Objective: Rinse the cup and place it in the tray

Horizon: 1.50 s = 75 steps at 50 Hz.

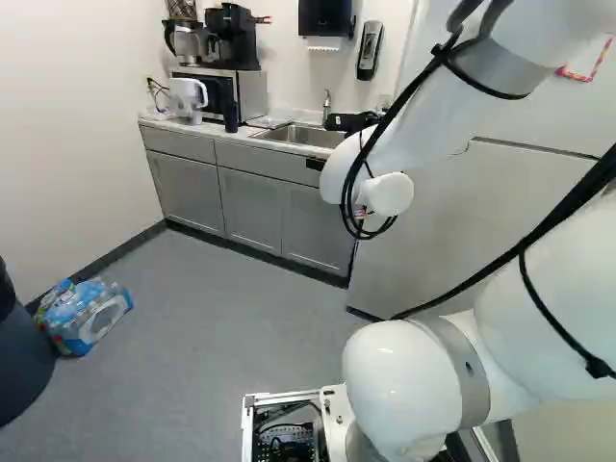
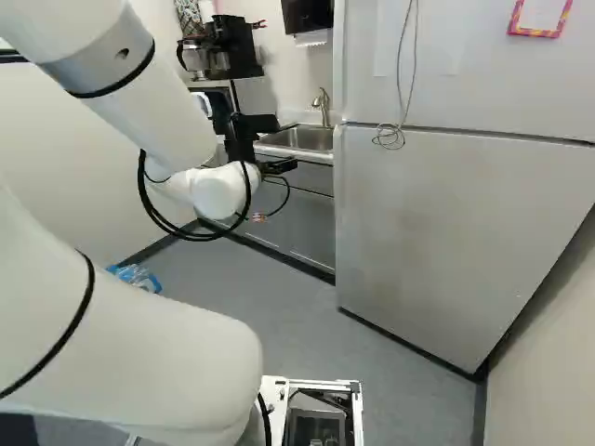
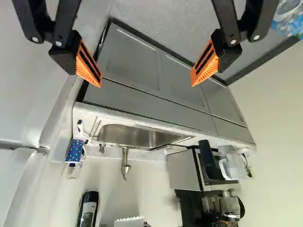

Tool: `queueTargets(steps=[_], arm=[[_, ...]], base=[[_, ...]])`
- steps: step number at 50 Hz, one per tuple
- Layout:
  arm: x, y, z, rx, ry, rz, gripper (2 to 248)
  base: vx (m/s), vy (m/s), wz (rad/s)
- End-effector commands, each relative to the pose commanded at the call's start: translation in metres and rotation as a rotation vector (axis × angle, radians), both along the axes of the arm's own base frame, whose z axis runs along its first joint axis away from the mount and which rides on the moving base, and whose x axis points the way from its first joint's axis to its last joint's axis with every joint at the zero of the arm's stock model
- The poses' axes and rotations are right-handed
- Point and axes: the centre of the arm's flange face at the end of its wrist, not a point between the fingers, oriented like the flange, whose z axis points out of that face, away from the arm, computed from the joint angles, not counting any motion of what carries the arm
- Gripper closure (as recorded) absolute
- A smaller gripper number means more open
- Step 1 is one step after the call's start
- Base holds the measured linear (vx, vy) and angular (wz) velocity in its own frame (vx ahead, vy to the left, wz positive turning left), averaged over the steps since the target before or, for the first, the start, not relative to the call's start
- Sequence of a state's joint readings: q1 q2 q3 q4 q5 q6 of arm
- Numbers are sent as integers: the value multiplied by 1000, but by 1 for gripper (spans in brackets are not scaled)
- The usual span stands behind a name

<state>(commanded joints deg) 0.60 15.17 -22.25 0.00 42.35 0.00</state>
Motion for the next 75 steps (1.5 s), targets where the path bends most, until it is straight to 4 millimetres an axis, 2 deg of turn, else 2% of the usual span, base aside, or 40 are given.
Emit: queueTargets(steps=[75], arm=[[52,0,63,-1,59,-1,3]], base=[[0,0,0]])
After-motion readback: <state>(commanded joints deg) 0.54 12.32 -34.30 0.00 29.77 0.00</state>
